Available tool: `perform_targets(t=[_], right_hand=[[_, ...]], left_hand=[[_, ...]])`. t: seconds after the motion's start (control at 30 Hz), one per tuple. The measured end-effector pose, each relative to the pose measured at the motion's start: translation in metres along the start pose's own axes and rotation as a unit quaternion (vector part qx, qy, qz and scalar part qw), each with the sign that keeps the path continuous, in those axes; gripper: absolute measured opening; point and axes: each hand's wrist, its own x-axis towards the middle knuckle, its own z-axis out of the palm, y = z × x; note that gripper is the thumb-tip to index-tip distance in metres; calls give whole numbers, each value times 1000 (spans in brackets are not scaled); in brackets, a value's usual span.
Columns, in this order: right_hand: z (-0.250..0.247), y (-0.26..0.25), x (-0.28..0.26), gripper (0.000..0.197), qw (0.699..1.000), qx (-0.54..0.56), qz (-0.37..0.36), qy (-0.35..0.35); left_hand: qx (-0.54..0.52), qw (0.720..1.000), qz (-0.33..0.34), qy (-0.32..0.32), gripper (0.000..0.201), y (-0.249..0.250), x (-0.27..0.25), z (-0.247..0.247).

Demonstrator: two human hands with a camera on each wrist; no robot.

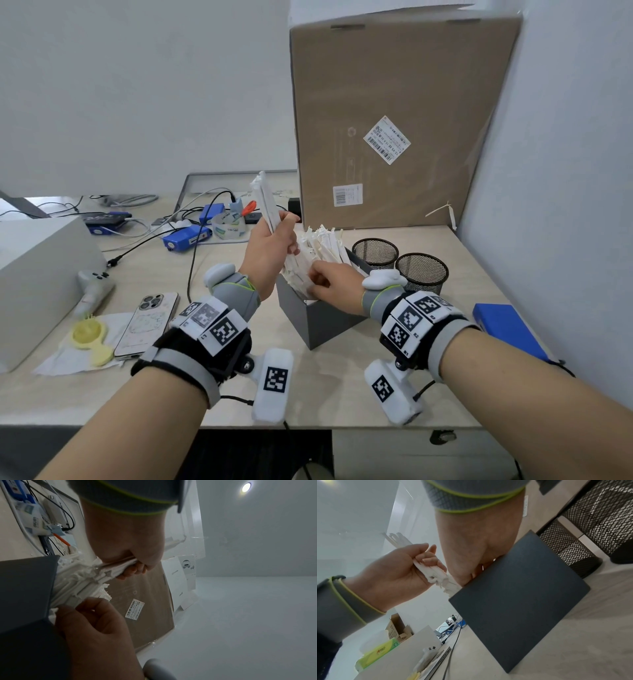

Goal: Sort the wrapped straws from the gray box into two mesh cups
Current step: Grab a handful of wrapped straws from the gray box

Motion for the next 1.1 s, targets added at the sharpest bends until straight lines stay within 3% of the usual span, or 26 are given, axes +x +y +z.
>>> perform_targets(t=[0.07, 0.13, 0.2, 0.27, 0.47, 0.6, 0.73, 0.83, 1.1], right_hand=[[-2, -1, -1, 7, 1000, 13, 1, -11], [-5, -4, -2, 19, 999, 20, -1, -29], [-5, -4, -1, 6, 999, 2, -10, -48], [-6, -3, -1, 28, 999, -8, -13, -48], [-14, 5, -1, 16, 987, 158, -5, 36], [-20, 9, 0, 11, 973, 203, -4, 110], [-42, 1, -3, 20, 927, 310, 3, 209], [-68, -8, -6, 15, 891, 377, -16, 255], [-106, -22, -18, 12, 888, 361, -26, 285]], left_hand=[[-11, 1000, 1, 1, 10, 3, 0, -1], [-23, 1000, 7, -3, 11, 9, 1, -2], [-42, 999, 20, -3, 12, 16, 2, -6], [-58, 998, 26, 3, 10, 22, 4, -9], [-36, 999, 25, 4, 17, 19, 5, -16], [-12, 1000, 12, -7, 18, 7, 2, -12], [60, 998, 12, -25, 21, 0, -4, 0], [97, 994, 14, -47, 22, 2, -8, 13], [105, 982, 44, -148, 31, 17, -14, 62]])
